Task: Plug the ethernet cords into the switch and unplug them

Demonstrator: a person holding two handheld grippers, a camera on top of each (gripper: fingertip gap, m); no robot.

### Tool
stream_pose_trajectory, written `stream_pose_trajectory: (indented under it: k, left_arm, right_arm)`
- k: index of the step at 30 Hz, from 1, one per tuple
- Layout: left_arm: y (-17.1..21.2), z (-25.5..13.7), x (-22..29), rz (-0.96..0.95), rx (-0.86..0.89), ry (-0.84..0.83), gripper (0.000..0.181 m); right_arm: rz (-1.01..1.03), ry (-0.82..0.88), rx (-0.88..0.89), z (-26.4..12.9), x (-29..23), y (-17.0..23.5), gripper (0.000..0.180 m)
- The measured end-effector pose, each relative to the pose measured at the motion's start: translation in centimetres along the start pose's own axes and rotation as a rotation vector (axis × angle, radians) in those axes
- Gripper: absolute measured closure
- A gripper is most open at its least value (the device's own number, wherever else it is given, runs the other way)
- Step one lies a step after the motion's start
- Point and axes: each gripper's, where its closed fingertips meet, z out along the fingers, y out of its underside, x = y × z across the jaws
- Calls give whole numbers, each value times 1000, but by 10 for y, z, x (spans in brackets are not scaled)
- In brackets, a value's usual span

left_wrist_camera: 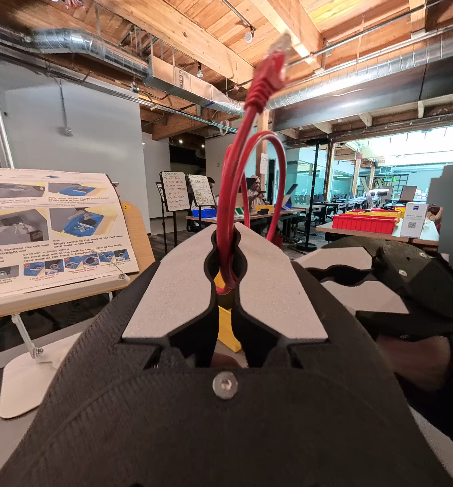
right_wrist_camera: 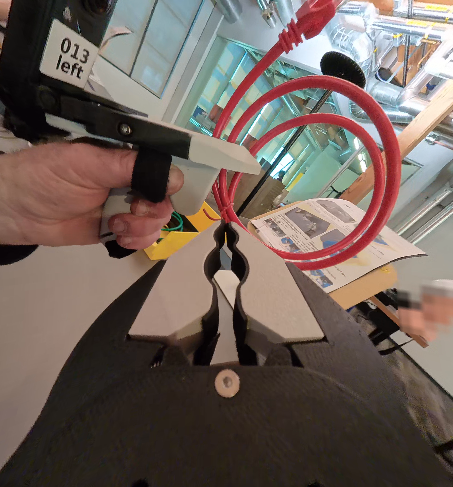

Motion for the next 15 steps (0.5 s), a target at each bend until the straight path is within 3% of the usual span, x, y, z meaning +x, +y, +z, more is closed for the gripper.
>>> stream_pose_trajectory:
  k: [15]
  left_arm:
    - [7,2,15,178,-27,17,176]
  right_arm:
    - [113,-52,43,-1,-7,-17,180]
